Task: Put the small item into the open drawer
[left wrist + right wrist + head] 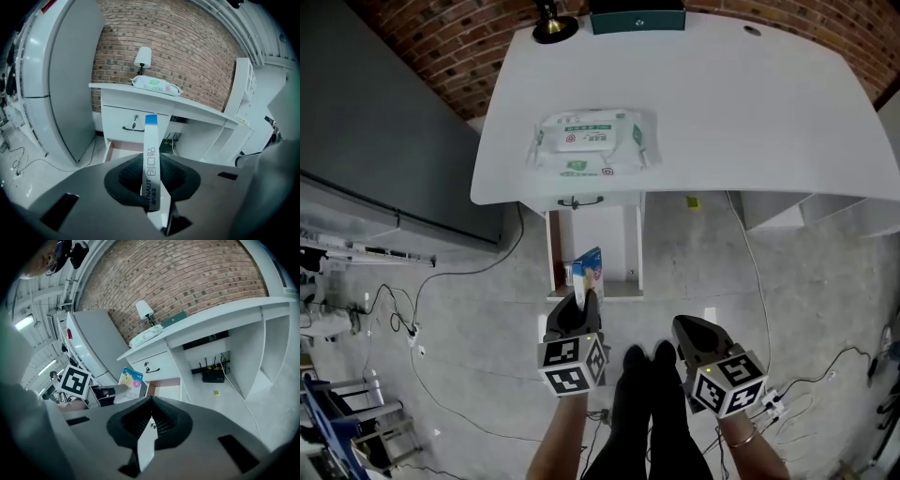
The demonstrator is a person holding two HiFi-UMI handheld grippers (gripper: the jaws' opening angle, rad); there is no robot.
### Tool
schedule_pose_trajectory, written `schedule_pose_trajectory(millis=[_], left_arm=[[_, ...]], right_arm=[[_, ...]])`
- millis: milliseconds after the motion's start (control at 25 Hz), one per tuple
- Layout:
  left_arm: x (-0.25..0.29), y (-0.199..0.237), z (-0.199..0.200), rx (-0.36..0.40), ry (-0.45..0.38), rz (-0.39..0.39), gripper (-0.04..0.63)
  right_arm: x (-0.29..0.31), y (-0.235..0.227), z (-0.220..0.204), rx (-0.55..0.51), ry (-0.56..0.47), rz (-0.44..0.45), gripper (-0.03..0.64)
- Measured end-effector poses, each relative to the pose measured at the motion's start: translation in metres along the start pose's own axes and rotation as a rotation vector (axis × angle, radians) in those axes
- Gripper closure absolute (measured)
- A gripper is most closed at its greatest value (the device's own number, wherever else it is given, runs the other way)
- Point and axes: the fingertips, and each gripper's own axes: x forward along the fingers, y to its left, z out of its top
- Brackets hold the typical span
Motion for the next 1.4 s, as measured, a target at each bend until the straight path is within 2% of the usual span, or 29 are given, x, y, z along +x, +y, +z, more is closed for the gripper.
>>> schedule_pose_trajectory(millis=[720, 1400], left_arm=[[0.121, 0.013, -0.083, 0.007, 0.037, 0.047, 0.503], [0.199, 0.022, -0.126, 0.042, 0.114, 0.072, 0.502]], right_arm=[[0.071, -0.070, -0.078, 0.040, 0.052, 0.006, 0.611], [0.108, -0.097, -0.091, 0.024, 0.059, 0.004, 0.611]])
